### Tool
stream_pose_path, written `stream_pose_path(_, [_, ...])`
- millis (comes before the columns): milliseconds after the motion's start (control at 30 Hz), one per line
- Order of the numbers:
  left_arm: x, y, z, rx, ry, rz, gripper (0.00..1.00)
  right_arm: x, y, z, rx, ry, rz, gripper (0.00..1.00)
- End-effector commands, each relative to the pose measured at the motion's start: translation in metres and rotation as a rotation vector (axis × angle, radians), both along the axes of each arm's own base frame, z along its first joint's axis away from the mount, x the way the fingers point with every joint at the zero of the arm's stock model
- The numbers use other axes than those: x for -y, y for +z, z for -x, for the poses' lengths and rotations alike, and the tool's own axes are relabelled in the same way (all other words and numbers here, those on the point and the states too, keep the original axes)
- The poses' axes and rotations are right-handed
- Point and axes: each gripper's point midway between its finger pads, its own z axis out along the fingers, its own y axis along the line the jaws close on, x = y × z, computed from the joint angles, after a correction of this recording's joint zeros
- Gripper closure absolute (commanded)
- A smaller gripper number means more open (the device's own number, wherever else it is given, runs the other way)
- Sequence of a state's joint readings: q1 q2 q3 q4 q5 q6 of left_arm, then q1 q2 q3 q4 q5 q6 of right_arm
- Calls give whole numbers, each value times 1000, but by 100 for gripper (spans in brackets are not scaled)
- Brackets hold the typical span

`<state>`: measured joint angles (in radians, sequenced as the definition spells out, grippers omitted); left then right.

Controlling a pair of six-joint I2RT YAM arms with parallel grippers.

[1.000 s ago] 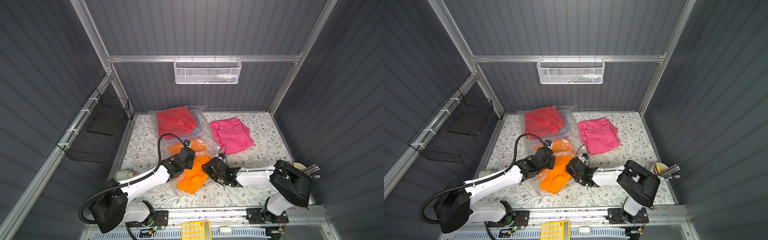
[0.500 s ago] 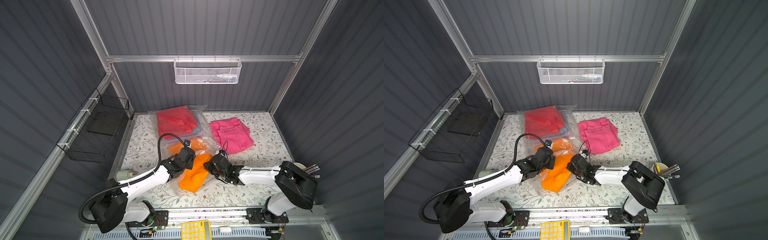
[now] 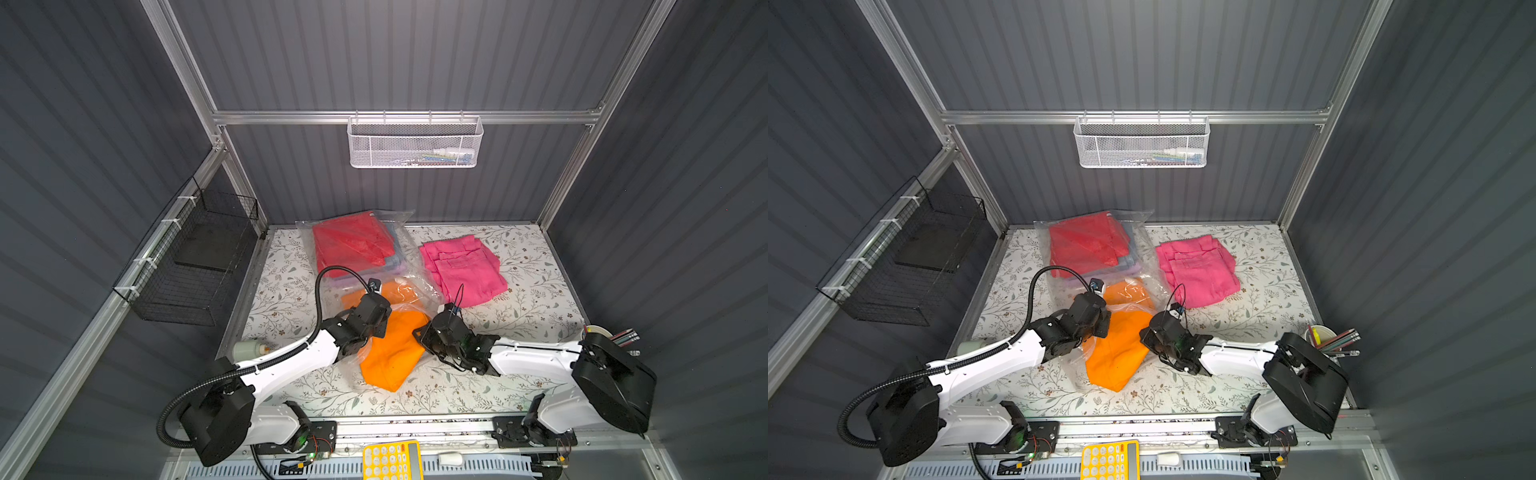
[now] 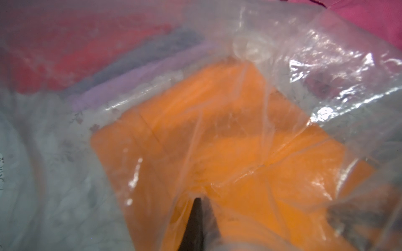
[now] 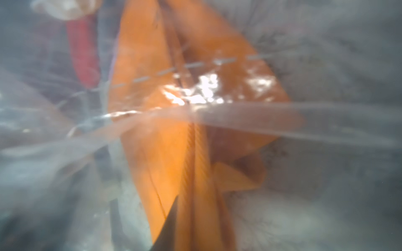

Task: Take the trousers out of the vacuum bag
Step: Take out the trousers from the vacuum bag.

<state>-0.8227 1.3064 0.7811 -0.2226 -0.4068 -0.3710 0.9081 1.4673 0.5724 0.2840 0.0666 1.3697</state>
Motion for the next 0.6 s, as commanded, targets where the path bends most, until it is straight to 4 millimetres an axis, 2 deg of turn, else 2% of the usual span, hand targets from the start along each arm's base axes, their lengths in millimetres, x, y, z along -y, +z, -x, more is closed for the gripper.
stream_pose_path(0, [5,19,-6,26,10,43,100,1,-10,5,-32,-5,-17,51])
stream_pose_path(67, [4,19,-6,27,10,43,100,4,-9,7,-25,-15,-19,31])
stream_pose_path(133, [4,21,-6,31,12,46,100,12,-5,11,-19,-36,5,17])
stream_pose_path(233, [3,21,-5,31,12,46,100,22,6,21,-7,-54,36,5])
stream_pose_path(400, [3,23,-5,35,13,50,100,23,21,37,-11,-58,36,3])
stream_pose_path(567, [3,26,-5,41,6,55,100,25,23,48,-49,-63,64,3])
